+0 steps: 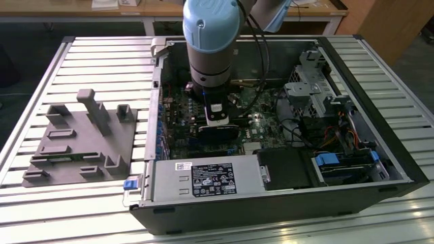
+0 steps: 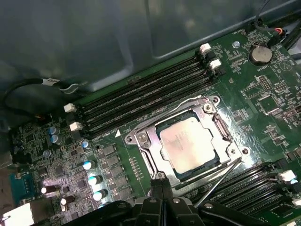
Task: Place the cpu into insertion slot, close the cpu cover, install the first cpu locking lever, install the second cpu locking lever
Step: 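Install the second cpu locking lever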
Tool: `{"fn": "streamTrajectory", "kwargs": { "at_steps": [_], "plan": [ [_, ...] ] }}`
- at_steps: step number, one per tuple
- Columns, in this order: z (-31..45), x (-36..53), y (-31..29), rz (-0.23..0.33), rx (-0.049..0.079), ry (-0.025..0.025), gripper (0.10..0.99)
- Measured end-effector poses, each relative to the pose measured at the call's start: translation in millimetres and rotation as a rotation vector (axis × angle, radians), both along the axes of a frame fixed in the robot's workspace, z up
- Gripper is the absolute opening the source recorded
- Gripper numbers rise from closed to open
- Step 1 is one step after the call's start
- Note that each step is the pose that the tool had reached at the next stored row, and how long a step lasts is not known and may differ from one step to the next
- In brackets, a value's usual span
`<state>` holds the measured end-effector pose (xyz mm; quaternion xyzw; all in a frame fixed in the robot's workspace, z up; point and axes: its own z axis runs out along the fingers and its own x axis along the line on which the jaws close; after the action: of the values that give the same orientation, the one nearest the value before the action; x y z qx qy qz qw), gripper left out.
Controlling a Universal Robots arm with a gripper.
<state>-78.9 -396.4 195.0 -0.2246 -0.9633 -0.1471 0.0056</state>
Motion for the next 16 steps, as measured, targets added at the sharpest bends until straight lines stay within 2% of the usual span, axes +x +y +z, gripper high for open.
{"fn": "streamTrajectory", "kwargs": {
  "at_steps": [3,11,16],
  "plan": [
    [3.6,0.0,0.0,0.0,0.0,-0.0001,0.106],
    [33.1,0.1,0.0,0.0,0.001,-0.0001,0.106],
    [46.7,0.1,0.0,0.0,0.001,-0.0001,0.106]
  ]
}}
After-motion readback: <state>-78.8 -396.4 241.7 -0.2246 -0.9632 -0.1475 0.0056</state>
